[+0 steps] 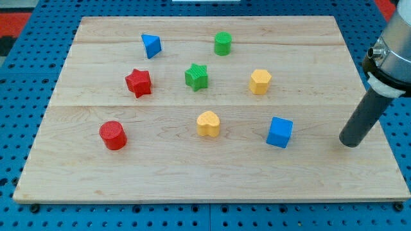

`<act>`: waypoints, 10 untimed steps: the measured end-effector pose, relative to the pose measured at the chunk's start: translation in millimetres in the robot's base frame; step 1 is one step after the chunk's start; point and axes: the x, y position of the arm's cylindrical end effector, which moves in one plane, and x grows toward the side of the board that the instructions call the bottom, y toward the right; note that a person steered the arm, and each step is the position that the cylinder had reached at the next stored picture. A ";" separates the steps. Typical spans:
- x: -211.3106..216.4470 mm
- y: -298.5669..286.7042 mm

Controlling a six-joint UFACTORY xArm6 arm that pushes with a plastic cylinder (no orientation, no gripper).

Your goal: Move the yellow hexagon below the green circle

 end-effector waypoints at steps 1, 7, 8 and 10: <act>0.0 0.0; -56.5 -4.8; -57.6 -40.6; -64.3 -126.6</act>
